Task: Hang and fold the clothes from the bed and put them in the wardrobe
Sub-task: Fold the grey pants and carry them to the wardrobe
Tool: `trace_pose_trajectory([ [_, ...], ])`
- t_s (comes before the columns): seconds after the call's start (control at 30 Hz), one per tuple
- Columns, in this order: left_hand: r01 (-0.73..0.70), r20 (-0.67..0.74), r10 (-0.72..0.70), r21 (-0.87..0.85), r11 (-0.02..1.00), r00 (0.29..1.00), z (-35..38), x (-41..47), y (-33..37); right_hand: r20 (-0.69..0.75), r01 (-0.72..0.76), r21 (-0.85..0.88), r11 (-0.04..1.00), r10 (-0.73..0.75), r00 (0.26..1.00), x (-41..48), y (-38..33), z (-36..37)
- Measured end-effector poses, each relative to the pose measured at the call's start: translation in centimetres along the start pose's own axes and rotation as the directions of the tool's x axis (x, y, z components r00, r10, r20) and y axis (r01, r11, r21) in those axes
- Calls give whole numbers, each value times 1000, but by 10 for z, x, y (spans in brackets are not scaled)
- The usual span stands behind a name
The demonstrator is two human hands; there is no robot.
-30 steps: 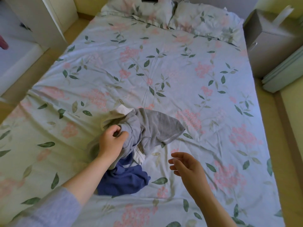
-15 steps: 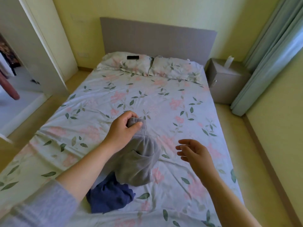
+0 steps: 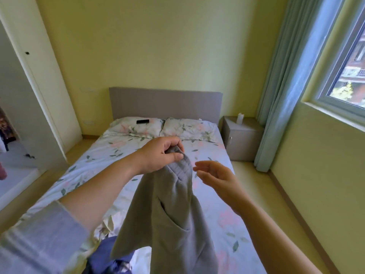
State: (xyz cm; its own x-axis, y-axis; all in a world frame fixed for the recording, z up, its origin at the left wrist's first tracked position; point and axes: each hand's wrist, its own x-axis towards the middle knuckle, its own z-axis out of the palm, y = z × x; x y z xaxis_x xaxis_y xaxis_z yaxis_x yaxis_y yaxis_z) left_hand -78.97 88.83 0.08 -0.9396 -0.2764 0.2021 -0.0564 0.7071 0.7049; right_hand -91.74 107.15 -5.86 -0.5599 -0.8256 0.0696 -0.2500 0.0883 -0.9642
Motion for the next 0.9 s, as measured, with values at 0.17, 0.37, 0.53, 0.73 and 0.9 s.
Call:
trace_pose_trajectory([
  [0.17,-61,18,60,75,995,998,-8,7,48,93,71,54,996,-76,993,-7,-31,-26],
  [0.37,-90,11,90,98,991,996,-20,12,77,175,67,-59,996,-56,983,-15,-48,-44],
  [0.53,-90,-76,102,153,984,992,-30,15,85,130,55,-202,978,-29,991,-14,-47,-43],
  [0.73,-24,-147,48,161,987,988,-35,14,73,-137,166,-319,933,-218,966,-8,-51,-52],
  [0.9,86,-265,-161,-273,958,951,-27,22,67,-273,112,-413,904,-240,931,-7,-61,-56],
])
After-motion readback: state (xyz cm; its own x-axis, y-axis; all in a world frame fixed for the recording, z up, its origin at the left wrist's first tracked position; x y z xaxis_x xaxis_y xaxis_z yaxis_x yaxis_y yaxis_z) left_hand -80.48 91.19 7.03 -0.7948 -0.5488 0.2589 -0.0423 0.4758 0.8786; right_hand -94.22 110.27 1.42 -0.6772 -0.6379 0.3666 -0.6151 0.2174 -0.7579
